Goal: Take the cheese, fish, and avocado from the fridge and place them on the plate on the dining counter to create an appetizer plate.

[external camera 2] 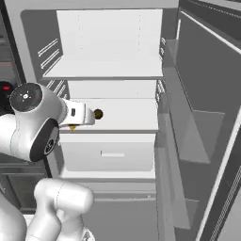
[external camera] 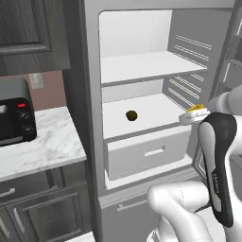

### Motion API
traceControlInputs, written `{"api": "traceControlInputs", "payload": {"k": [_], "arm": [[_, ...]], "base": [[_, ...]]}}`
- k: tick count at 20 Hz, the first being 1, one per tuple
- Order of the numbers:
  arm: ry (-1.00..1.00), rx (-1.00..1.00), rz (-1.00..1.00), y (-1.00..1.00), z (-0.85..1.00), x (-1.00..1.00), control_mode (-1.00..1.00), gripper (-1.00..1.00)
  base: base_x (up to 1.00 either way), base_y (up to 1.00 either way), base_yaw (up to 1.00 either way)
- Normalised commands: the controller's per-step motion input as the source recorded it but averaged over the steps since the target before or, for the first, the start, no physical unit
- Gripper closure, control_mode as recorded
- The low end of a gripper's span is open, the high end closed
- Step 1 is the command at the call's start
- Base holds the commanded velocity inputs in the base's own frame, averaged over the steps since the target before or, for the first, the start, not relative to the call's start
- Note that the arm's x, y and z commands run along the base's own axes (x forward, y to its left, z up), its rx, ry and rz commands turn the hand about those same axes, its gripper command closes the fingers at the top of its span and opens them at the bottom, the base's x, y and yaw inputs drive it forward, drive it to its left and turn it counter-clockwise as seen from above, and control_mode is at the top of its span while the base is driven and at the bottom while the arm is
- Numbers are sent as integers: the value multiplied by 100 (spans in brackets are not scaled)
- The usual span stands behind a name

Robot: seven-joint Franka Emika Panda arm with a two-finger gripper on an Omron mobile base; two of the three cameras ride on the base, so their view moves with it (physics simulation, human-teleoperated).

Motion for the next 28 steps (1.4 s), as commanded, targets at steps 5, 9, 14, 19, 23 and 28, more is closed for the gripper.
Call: {"api": "traceControlInputs", "payload": {"k": [5, 9, 14, 19, 23, 28], "arm": [[0, 0, 0, 0, 0, 0, 100, 100], [0, 0, 0, 0, 0, 0, 100, 100], [0, 0, 0, 0, 0, 0, 100, 100], [0, 0, 0, 0, 0, 0, 100, 100], [0, 0, 0, 0, 0, 0, 100, 100], [0, 0, 0, 0, 0, 0, 100, 100]], "base": [[-100, -41, 0], [-100, -36, 0], [-100, -16, -3], [-100, -2, -26], [-100, 0, -41], [-95, -6, -53]]}}
